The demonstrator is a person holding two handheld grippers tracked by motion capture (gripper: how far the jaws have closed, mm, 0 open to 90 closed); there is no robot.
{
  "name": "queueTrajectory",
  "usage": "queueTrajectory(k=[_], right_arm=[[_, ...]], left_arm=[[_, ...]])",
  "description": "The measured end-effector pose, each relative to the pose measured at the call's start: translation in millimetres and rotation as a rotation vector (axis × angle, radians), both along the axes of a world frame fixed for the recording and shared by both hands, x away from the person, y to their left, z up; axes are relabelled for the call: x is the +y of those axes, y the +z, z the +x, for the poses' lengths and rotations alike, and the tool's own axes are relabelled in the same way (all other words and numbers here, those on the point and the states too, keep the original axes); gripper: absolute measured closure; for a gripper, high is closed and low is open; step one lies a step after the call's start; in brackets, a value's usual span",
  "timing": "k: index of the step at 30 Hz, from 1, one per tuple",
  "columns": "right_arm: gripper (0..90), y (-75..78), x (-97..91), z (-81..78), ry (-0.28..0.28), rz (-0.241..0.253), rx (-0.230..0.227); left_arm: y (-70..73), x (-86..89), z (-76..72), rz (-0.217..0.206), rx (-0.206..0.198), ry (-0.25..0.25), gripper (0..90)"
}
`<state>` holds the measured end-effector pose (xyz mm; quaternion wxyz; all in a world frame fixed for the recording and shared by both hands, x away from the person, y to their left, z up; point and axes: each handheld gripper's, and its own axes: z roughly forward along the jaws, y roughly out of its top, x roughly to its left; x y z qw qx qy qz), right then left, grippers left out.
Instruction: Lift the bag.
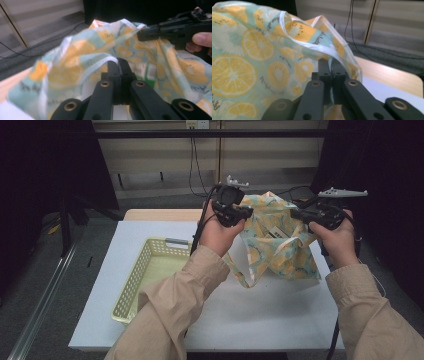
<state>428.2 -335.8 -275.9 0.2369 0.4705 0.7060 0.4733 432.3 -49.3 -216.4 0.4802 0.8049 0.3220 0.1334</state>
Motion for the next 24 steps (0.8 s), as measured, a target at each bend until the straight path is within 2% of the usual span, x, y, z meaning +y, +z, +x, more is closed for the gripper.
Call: queueTrajectory(k=[2,5,9,12,14,16,20,24], right_arm=[[89.9,8.3,-0.2,1.6,-0.003,-0.003,-0.009],[89.9,15.3,-0.5,3.4,-0.005,-0.003,-0.018],[90.0,21.8,-3.9,4.8,-0.017,0.005,-0.033],[90.0,25.7,-7.1,6.4,-0.019,0.01,-0.041],[90.0,26.5,-10.3,7.4,-0.027,0.015,-0.042],[90.0,25.7,-12.6,8.5,-0.027,0.031,-0.042],[90.0,20.7,-9.9,10.1,-0.011,0.028,-0.029],[89.9,11.1,-2.0,10.0,0.02,0.032,-0.02]], left_arm=[[6.5,-2.1,3.6,-0.011,-0.003,-0.005,90.0],[12.9,-5.4,7.4,-0.004,-0.022,0.0,90.0],[20.1,-5.2,17.9,-0.019,-0.01,0.002,90.0],[30.9,-3.9,22.5,-0.037,-0.029,0.014,90.0],[34.4,-4.8,25.0,-0.019,-0.047,0.017,90.0],[33.7,-6.3,26.7,-0.016,-0.042,0.015,90.0],[26.4,-9.2,29.0,-0.003,-0.03,0.001,90.0],[17.0,-7.2,31.7,-0.014,-0.015,-0.006,90.0]])
